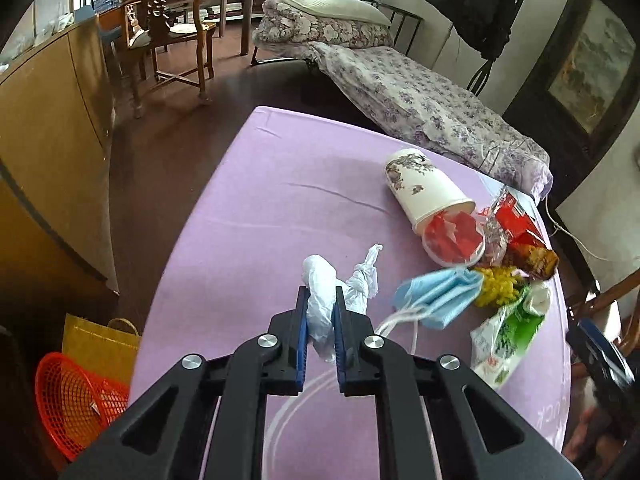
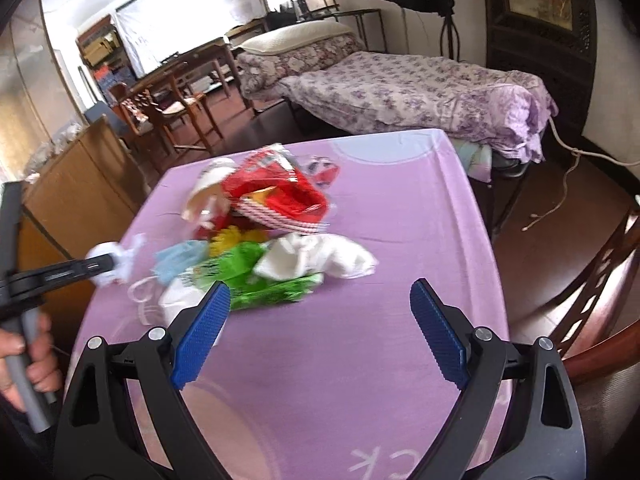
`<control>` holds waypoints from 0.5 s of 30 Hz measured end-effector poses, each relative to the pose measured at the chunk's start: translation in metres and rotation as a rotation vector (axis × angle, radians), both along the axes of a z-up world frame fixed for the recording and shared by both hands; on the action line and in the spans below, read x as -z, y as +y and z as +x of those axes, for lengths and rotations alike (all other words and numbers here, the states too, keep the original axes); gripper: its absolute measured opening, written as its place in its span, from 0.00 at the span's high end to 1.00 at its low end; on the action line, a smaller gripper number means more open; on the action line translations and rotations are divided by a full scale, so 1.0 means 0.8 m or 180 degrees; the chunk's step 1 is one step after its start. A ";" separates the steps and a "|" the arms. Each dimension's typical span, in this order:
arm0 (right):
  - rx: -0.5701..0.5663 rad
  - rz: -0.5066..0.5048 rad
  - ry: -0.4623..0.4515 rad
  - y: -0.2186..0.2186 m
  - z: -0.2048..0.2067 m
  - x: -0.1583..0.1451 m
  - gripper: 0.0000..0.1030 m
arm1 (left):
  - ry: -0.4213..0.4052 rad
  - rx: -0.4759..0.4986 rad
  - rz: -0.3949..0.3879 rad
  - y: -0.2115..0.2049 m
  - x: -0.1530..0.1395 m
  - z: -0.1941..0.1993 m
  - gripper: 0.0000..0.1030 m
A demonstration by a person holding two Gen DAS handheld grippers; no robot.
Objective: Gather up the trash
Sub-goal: 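Grasp the white tissue with the right gripper while the left gripper holds the plastic bag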
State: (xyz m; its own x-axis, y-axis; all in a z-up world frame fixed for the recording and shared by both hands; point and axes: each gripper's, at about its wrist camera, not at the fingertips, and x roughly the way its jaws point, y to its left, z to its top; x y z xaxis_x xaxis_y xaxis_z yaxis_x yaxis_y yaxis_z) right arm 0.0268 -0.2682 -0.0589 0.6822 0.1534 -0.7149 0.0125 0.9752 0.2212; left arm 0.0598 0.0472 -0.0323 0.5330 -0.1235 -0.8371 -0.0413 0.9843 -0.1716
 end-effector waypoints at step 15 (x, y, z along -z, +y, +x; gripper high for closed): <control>-0.0151 0.0252 0.0121 0.000 0.052 0.028 0.17 | 0.0051 0.0131 0.0029 -0.007 0.007 -0.017 0.88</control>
State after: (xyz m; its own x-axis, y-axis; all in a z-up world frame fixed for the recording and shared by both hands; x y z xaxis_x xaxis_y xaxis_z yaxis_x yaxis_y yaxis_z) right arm 0.0687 -0.2685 -0.0809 0.6455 0.2419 -0.7245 -0.0233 0.9543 0.2979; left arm 0.0458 0.0417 -0.0379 0.5140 -0.1374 -0.8467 -0.0033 0.9868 -0.1621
